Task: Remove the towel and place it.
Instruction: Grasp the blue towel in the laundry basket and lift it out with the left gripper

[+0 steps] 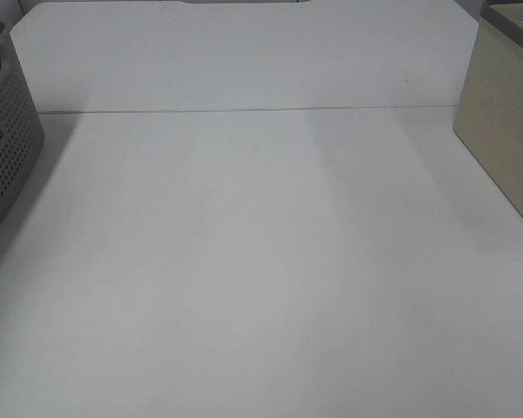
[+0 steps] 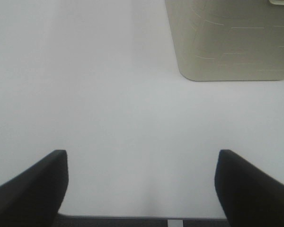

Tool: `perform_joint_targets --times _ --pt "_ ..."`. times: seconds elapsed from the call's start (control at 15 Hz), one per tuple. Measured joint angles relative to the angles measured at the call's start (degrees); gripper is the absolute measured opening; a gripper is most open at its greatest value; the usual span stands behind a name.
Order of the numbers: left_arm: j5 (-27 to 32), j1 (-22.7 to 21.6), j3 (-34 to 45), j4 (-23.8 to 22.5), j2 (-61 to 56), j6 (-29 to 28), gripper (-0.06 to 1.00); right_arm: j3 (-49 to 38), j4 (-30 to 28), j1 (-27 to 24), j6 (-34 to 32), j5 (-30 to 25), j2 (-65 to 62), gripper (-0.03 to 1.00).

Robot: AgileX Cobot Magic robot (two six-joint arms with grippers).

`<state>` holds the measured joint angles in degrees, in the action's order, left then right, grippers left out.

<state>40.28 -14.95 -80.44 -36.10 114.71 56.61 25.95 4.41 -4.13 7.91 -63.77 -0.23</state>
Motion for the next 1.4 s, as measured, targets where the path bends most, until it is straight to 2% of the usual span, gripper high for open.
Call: perform_joint_targets --times 0.07,0.13,0.2,0.27,0.4,0.47,0.6,0.93,1.4 --pt "0.0 0.5 0.0 -0.1 0.5 0.0 0.96 0.0 0.0 0.0 0.0 0.0 0.0 0.79" --pt "0.2 0.9 0.0 -0.4 0.6 0.0 0.89 0.0 0.0 0.0 0.0 0.0 0.0 0.79" --pt "0.8 1.0 0.0 -1.1 0.6 0.0 0.77 0.0 0.0 0.0 0.0 0.0 0.0 0.79" --pt "2.1 1.0 0.0 -2.0 0.6 0.0 0.58 0.0 0.0 0.0 0.0 0.0 0.0 0.79" --pt "4.0 1.0 0.0 -4.7 0.6 -2.4 0.14 0.0 0.0 0.0 0.0 0.0 0.0 0.79" --pt "4.0 1.0 0.0 -5.8 0.6 -4.7 0.03 0.0 0.0 0.0 0.0 0.0 0.0 0.79" --pt "3.0 1.0 0.0 -6.5 0.6 -7.2 0.0 0.0 0.0 0.0 0.0 0.0 0.0 0.79" --pt "3.6 1.0 -0.2 -5.6 0.5 -8.4 0.0 0.0 0.0 0.0 0.0 0.0 0.0 0.79" --pt "9.2 6.1 -11.5 5.3 -13.6 -9.3 0.0 0.0 0.0 0.0 0.0 0.0 0.0 0.79"
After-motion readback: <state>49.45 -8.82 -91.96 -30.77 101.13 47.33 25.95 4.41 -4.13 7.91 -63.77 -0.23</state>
